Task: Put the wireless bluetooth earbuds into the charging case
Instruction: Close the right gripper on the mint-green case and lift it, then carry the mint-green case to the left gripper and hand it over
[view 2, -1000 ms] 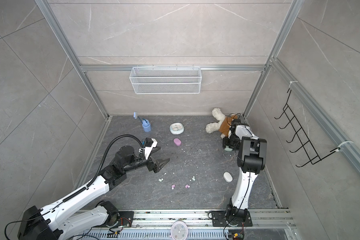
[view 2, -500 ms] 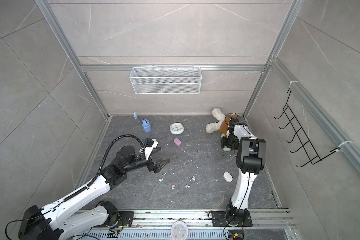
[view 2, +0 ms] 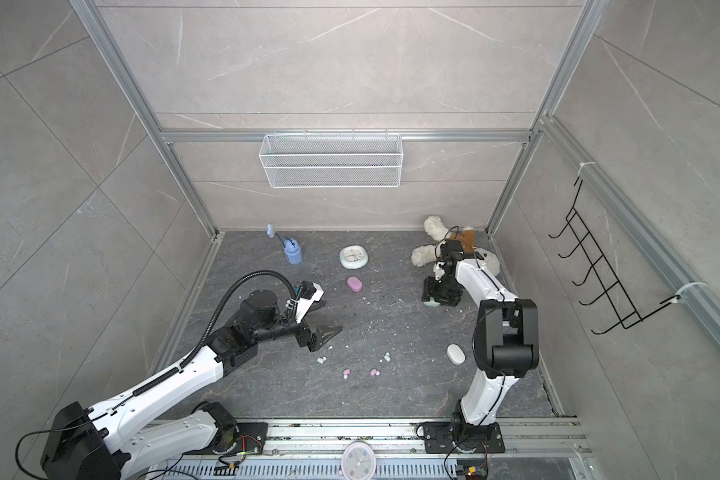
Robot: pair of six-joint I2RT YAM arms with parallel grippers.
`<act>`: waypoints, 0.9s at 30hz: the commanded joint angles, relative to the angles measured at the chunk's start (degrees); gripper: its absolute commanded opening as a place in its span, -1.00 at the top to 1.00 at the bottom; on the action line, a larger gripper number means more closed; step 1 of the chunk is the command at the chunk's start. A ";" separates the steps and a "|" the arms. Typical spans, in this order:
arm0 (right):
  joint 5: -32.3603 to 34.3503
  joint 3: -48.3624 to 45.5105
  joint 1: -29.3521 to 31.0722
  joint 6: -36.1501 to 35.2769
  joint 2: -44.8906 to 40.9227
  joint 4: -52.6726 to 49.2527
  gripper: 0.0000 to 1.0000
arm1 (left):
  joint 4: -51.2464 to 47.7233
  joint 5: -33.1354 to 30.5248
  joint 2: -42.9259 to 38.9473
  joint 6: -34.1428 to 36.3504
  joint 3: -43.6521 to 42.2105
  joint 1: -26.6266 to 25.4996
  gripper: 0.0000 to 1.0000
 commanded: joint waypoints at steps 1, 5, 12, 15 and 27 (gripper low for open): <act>-4.35 -1.58 4.55 4.57 -5.33 -0.65 -0.09 | -3.25 1.37 0.27 4.71 3.14 -1.25 -1.00; -8.52 -2.21 10.50 8.54 -10.10 -0.49 -0.10 | -7.55 -0.38 0.62 9.18 3.94 -3.14 -1.00; -13.78 -2.90 20.91 16.27 -16.79 1.44 -0.11 | -8.61 -0.51 0.46 14.89 3.20 -4.29 -1.00; -15.25 -3.54 25.55 20.10 -19.32 3.31 -0.12 | -8.78 -0.58 1.01 17.08 3.45 -4.63 -1.00; -15.79 -4.73 37.97 29.92 -23.68 8.79 -0.13 | -3.45 -0.93 0.65 21.92 2.09 -4.92 -0.91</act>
